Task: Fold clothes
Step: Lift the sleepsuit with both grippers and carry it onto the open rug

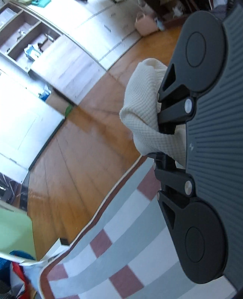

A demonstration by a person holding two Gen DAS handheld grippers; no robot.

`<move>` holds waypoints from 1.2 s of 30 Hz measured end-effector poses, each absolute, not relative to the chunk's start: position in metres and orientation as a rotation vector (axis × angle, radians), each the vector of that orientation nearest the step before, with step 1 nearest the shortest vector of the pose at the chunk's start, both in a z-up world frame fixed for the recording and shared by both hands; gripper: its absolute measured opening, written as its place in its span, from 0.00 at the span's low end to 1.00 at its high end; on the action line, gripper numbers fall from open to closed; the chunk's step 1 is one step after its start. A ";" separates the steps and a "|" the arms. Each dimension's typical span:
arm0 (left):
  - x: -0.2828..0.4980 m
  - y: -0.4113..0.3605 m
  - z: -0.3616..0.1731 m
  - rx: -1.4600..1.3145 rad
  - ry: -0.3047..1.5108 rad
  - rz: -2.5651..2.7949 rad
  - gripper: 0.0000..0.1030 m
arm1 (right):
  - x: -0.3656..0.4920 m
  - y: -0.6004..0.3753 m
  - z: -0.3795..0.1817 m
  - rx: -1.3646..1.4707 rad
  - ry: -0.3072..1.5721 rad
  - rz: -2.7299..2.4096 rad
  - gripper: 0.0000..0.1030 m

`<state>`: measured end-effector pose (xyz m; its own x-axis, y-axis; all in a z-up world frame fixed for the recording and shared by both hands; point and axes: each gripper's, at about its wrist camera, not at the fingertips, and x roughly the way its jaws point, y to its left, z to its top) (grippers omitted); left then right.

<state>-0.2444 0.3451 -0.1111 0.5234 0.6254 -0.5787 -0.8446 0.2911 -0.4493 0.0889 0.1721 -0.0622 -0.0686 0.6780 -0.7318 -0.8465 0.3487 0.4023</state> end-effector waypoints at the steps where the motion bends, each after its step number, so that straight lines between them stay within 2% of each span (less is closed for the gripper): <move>1: -0.240 0.346 -0.111 -0.758 0.345 1.031 0.08 | 0.091 0.172 -0.067 -0.211 1.059 1.252 0.55; 4: -0.246 0.342 -0.098 -0.497 0.421 1.249 0.08 | 0.096 0.173 -0.075 -0.218 1.077 1.223 0.55; 6: -0.264 0.347 -0.092 -0.497 0.389 1.320 0.08 | 0.095 0.173 -0.074 -0.222 1.065 1.236 0.57; 8: -0.283 0.364 -0.097 -0.625 0.378 1.321 0.08 | 0.093 0.174 -0.075 -0.235 1.063 1.249 0.61; 13: -0.301 0.392 -0.139 -0.986 0.474 1.232 0.09 | 0.083 0.177 -0.083 -0.321 1.095 1.226 0.61; 16: -0.299 0.389 -0.149 -1.039 0.511 1.210 0.12 | 0.079 0.177 -0.084 -0.294 1.109 1.252 0.61; 19: -0.299 0.388 -0.149 -1.035 0.502 1.207 0.21 | 0.078 0.176 -0.094 -0.224 1.189 1.256 0.64; 20: -0.300 0.389 -0.149 -1.043 0.493 1.201 0.21 | 0.078 0.175 -0.101 -0.190 1.237 1.244 0.68; 22: -0.303 0.392 -0.152 -1.078 0.480 1.169 0.22 | 0.075 0.173 -0.113 -0.149 1.311 1.208 0.69; 25: -0.306 0.395 -0.156 -1.100 0.483 1.137 0.22 | 0.060 0.173 -0.125 -0.232 1.315 1.127 0.69; 26: -0.306 0.395 -0.155 -1.096 0.485 1.136 0.22 | 0.054 0.176 -0.130 -0.261 1.342 1.164 0.62; 27: -0.306 0.394 -0.154 -1.096 0.480 1.134 0.21 | 0.049 0.179 -0.136 -0.275 1.405 1.225 0.46; 28: -0.306 0.394 -0.154 -1.100 0.472 1.130 0.19 | 0.045 0.183 -0.141 -0.276 1.492 1.284 0.17; 33: -0.308 0.393 -0.150 -1.095 0.451 1.133 0.18 | 0.008 0.176 -0.117 -0.187 1.758 1.588 0.15; 35: -0.311 0.393 -0.149 -1.096 0.433 1.138 0.18 | -0.013 0.176 -0.101 -0.276 1.794 1.691 0.15; 36: -0.313 0.394 -0.149 -1.104 0.418 1.139 0.18 | -0.018 0.176 -0.091 -0.359 1.737 1.692 0.15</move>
<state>-0.3130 0.3939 -0.1490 0.4148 0.5092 -0.7541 -0.8763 0.0003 -0.4818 -0.0181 0.1760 -0.0905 -0.7331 0.2557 -0.6302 -0.6233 0.1181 0.7730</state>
